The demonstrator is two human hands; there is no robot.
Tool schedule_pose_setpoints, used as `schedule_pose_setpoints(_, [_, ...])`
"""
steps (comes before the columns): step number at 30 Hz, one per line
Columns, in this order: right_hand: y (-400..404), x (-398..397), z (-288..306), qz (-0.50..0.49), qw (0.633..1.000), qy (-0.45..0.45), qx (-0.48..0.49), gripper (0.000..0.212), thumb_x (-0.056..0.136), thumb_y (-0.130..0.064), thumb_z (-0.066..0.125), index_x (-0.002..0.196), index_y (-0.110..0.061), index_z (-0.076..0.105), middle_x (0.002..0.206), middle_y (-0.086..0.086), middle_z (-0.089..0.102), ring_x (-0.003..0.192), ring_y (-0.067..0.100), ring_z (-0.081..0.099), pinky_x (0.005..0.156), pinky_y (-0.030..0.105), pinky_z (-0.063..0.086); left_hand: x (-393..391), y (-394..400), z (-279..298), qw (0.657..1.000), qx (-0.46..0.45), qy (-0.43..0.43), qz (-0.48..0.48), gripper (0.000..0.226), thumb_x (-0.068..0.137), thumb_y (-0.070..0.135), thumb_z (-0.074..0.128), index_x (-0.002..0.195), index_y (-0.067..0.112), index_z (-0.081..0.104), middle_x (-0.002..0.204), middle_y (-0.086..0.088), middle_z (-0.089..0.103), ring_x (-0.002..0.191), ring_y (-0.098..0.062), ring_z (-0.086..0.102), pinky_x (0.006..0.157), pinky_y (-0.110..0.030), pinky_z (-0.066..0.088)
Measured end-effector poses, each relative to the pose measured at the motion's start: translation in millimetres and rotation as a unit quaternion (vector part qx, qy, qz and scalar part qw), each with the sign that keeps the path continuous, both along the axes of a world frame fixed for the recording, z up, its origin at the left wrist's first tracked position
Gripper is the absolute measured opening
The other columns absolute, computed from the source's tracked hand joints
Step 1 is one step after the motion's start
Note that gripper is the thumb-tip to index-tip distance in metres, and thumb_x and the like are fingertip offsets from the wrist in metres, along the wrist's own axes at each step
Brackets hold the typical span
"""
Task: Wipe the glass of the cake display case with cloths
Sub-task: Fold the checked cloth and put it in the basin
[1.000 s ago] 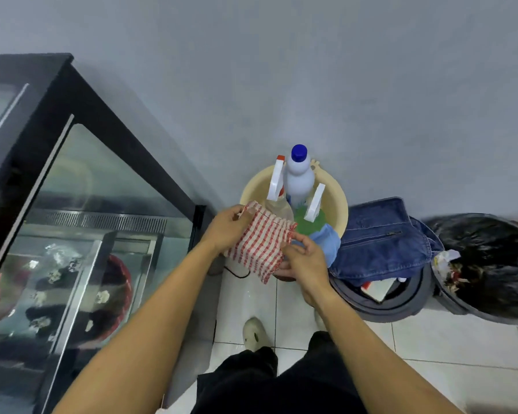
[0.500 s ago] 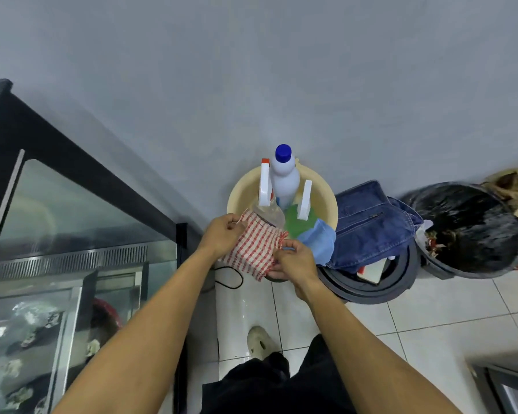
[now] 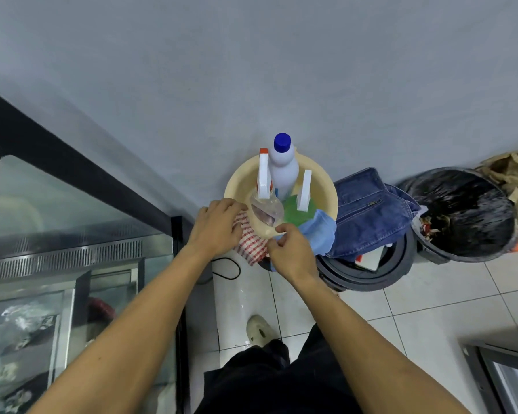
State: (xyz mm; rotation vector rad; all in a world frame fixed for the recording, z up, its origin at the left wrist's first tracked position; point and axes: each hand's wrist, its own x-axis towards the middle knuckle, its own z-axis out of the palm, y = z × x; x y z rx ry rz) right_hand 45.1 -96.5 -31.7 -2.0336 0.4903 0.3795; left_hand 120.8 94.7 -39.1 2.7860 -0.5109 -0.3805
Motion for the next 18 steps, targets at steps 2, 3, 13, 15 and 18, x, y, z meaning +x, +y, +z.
schedule_pose_setpoints(2, [-15, -7, -3, 0.123, 0.980, -0.096, -0.127, 0.036, 0.091, -0.016, 0.062, 0.126, -0.014, 0.064, 0.114, 0.005, 0.065, 0.106, 0.025, 0.059, 0.089, 0.042, 0.050, -6, 5, -2, 0.992, 0.019, -0.035, -0.116, 0.050, 0.087, 0.032, 0.061, 0.136, 0.026, 0.059, 0.140, 0.000, 0.057, 0.129, -0.027, 0.051, 0.104, -0.045, 0.039])
schedule_pose_setpoints(3, [-24, -12, -7, 0.179, 0.957, -0.137, -0.180, 0.038, 0.087, -0.015, 0.063, 0.125, -0.014, 0.066, 0.116, 0.005, 0.065, 0.109, 0.028, 0.057, 0.094, 0.044, 0.048, -10, 8, -6, 0.984, 0.031, -0.049, -0.169, 0.052, 0.084, 0.036, 0.061, 0.135, 0.026, 0.059, 0.140, 0.000, 0.057, 0.132, -0.027, 0.050, 0.106, -0.045, 0.040])
schedule_pose_setpoints(13, [-71, -35, -50, 0.298, 0.848, -0.211, -0.383, 0.044, 0.085, -0.023, 0.080, 0.128, -0.017, 0.069, 0.128, 0.016, 0.066, 0.125, 0.041, 0.058, 0.114, 0.052, 0.036, -27, 11, -45, 0.945, 0.087, -0.109, -0.297, 0.055, 0.104, 0.051, 0.038, 0.146, 0.021, 0.056, 0.141, -0.007, 0.063, 0.134, -0.034, 0.055, 0.117, -0.053, 0.041])
schedule_pose_setpoints(15, [-72, -36, -54, 0.303, 0.848, -0.204, -0.383, 0.045, 0.088, -0.020, 0.079, 0.131, -0.017, 0.068, 0.131, 0.017, 0.064, 0.129, 0.042, 0.056, 0.114, 0.054, 0.040, -25, 12, -44, 0.944, 0.102, -0.119, -0.290, 0.051, 0.103, 0.048, 0.040, 0.138, 0.020, 0.063, 0.135, -0.006, 0.066, 0.130, -0.034, 0.058, 0.114, -0.052, 0.043])
schedule_pose_setpoints(18, [-73, -35, -57, 0.308, 0.848, -0.196, -0.384, 0.047, 0.085, -0.016, 0.082, 0.130, -0.019, 0.069, 0.131, 0.018, 0.065, 0.129, 0.044, 0.056, 0.113, 0.056, 0.040, -24, 9, -42, 0.941, 0.115, -0.135, -0.288, 0.047, 0.101, 0.044, 0.042, 0.129, 0.019, 0.069, 0.126, -0.005, 0.069, 0.122, -0.034, 0.061, 0.109, -0.051, 0.046])
